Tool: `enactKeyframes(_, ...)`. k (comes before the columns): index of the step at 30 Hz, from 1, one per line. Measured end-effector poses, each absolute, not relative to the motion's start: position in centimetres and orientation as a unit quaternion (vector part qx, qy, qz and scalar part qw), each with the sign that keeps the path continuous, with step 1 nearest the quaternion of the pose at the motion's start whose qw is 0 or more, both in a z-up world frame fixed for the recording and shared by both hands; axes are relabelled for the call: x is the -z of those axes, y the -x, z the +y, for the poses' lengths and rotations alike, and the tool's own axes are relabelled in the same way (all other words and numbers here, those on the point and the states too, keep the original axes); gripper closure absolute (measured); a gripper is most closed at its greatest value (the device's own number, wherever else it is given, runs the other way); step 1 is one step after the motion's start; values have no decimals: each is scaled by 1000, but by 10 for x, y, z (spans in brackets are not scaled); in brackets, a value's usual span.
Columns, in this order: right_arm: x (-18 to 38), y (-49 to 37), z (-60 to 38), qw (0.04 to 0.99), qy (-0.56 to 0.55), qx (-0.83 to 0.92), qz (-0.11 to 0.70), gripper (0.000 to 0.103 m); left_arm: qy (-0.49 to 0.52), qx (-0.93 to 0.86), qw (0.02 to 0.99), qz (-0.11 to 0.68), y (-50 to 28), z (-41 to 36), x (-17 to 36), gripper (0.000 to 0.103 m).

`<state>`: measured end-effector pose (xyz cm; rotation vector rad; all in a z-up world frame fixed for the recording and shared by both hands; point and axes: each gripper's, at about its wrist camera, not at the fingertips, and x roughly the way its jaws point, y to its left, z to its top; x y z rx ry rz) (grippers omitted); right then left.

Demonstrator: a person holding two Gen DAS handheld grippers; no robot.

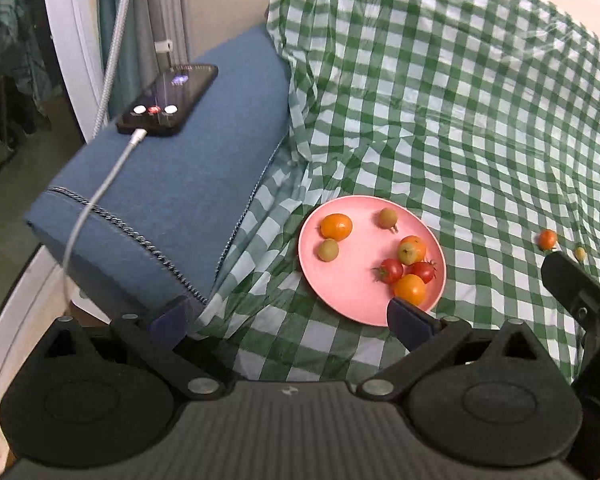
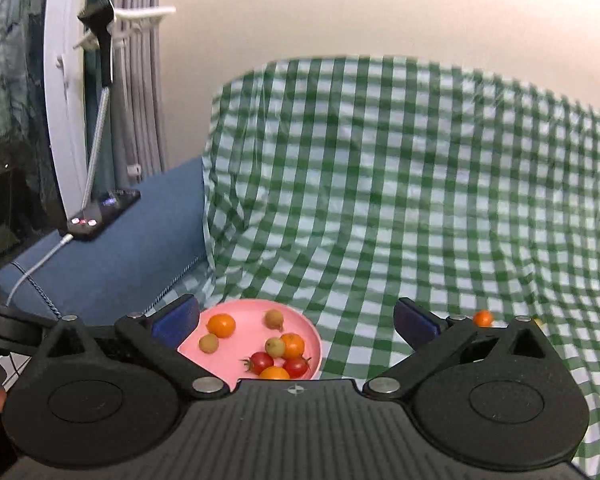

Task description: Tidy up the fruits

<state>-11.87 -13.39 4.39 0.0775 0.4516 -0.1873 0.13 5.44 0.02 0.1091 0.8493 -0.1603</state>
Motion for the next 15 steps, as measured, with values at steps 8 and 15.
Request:
enactKeyframes(8,-65,164,-119,977,-34,89,190,1,-47,69,920,383,41,67,-19,0)
enactKeyframes(15,-72,187,-112,980,-36,89,172,1,-49,69,929,361,63,74,-30,0)
